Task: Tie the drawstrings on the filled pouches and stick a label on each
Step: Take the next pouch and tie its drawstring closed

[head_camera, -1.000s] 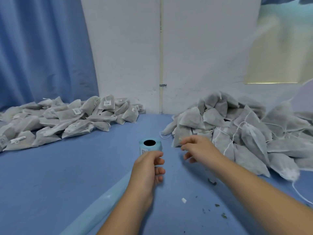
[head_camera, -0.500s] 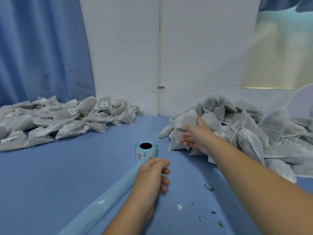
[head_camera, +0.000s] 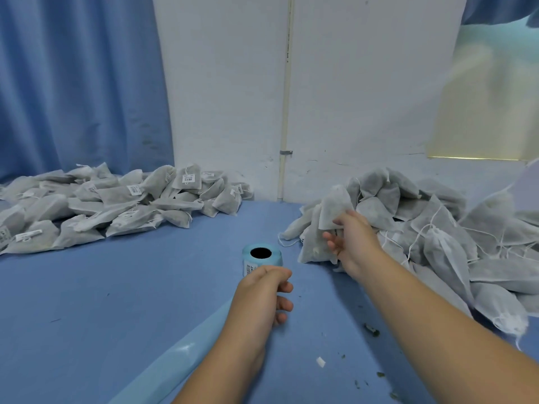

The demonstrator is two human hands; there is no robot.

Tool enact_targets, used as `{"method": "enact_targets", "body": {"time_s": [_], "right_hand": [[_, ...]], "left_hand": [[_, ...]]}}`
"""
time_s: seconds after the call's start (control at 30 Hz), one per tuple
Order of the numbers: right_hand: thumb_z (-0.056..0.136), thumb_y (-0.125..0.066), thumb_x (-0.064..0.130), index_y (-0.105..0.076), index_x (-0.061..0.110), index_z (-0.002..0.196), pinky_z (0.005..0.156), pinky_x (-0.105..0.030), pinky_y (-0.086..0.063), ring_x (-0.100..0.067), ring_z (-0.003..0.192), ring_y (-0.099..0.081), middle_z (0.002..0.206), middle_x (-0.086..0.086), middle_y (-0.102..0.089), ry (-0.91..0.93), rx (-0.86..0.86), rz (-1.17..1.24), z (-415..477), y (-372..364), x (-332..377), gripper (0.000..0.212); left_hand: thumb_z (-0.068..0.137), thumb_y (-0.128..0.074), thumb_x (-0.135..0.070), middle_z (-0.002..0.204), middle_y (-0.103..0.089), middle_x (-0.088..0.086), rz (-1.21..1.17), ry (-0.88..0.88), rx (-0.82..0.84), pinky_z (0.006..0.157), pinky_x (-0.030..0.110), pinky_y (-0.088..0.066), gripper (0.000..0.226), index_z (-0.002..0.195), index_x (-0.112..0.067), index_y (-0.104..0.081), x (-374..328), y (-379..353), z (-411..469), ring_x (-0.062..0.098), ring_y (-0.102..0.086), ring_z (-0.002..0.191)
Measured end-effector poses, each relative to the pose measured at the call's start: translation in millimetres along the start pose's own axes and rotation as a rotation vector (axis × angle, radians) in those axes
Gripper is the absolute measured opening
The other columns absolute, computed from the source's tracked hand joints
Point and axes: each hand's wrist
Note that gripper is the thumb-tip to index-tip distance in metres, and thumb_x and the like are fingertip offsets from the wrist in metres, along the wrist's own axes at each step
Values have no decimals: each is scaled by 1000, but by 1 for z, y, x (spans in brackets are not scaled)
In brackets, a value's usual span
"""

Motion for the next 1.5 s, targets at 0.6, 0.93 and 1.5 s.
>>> {"method": "enact_targets", "body": {"time_s": [0.6, 0.93, 1.5], "right_hand": [[65, -63, 19, -58, 48, 114, 66, -22, -47, -18, 67, -60, 81, -16, -69, 183, 441, -435, -169, 73, -35, 57], [86, -62, 6, -69, 43, 89, 56, -22, -43, -11, 55, -47, 63, 7, -55, 486, 266, -442, -165, 86, -27, 38], [88, -60, 24, -75, 22, 73, 49, -19, -34, -14, 49, -39, 51, 2, -43, 185, 360, -480, -153, 98, -12, 22]], "left_hand": [[96, -56, -22, 104, -75, 9, -52, -109, 156, 84, 37, -55, 22, 110, -10, -68, 1, -9, -25, 24, -71, 98], [79, -61, -17, 71, -62, 9, 96, 69, 145, 60, 28, -48, 11, 80, -11, -70, -11, -1, -30, 23, -59, 61], [67, -67, -71, 60, -65, -8, 513, 35, 479, 48, 14, -43, 45, 69, -27, -71, -15, 4, -41, 5, -57, 50]]}}
Point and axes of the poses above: each hand's wrist, its own z-axis towards the middle knuckle, its own y-axis out of the back of the hand, x = y × z
